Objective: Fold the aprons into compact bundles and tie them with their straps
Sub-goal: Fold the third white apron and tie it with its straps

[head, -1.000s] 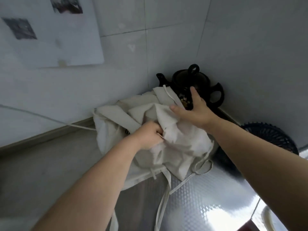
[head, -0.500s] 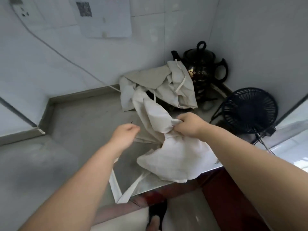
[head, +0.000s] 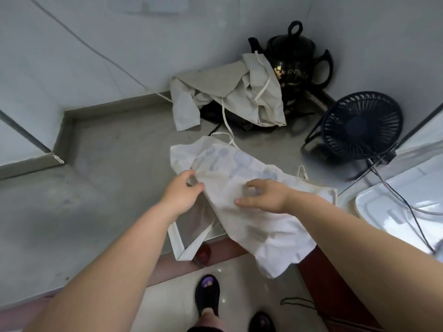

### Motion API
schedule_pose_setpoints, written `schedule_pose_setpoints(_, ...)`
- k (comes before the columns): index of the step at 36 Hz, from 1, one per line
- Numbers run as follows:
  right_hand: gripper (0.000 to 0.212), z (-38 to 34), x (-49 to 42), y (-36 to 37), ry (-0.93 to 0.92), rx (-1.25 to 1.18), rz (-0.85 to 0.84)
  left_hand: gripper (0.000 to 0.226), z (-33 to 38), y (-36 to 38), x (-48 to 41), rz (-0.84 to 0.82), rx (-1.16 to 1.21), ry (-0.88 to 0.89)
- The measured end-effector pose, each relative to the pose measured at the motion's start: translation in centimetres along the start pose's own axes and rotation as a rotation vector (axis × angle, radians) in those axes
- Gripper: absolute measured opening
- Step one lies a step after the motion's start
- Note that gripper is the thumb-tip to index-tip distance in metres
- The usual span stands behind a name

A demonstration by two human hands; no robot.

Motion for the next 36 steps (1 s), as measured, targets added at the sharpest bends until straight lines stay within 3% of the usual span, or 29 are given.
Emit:
schedule_pose_setpoints(2, 0.074, 0.0, -0.9, 0.0, 0.036, -0.081, 0.043, 0.045, -0.7, -0.5, -0.8, 0.006, -0.024, -0.016)
schedule_pose_setpoints(6, 0.056, 0.0, -2.5, -1.0, 0.075, 0.050, 0.141, 0.063, -1.5, -1.1, -2.9, 0.002, -0.075, -0.023)
schedule_pose_setpoints(12, 0.080, 0.2, -4.9, -0.4, 0.144, 0.011, 0.113, 0.090, -3.0, -0.9, -6.1, -0.005, 0.014, -0.092)
schedule_pose_setpoints(17, 0.073, 1.3, -6.8, -1.0, 0.243, -0.029, 0.204, 0.071, -3.2, -1.1, -8.3, 0.038, 0.061, -0.123)
schedule_pose_setpoints(21, 0.060, 1.7, -7.6, -1.9, 0.299, 0.128, 0.265, 0.076, -2.2, -0.4, -9.0, -0.040, -0.224, -0.068)
schedule_pose_setpoints(24, 0.081, 2.4, -8.0, -3.0, 0.369, 0.324, 0.347, 0.058, 0.0, -0.4, -9.0, 0.018, -0.535, 0.039)
schedule_pose_setpoints(28, 0.104, 4.8, -8.4, -1.9, 0.427, 0.145, 0.177, 0.047, 3.5, 0.9, -8.9, 0.048, -0.472, 0.262)
schedule_pose_setpoints(30, 0.080, 5.2, -8.3, -1.1, 0.389, 0.126, 0.139, 0.047, 4.2, 1.6, -8.9, 0.006, -0.343, 0.264)
schedule_pose_setpoints(33, 0.014, 5.1, -7.7, -0.5, 0.297, 0.143, 0.172, 0.059, 4.3, 2.8, -8.6, -0.083, -0.223, 0.155)
schedule_pose_setpoints(36, 0.029, 4.8, -6.5, -0.8, 0.231, 0.089, 0.241, 0.064, 3.2, 4.0, -7.9, -0.178, -0.220, 0.003)
Point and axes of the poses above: each hand's wrist, its own x-axis away from the middle knuckle, its own y-axis out of the palm, z = x × y, the point moved 7 cm from there along -x, towards the middle knuckle, and after that the axes turned 7 degrees about x, right-handed, at the moved point
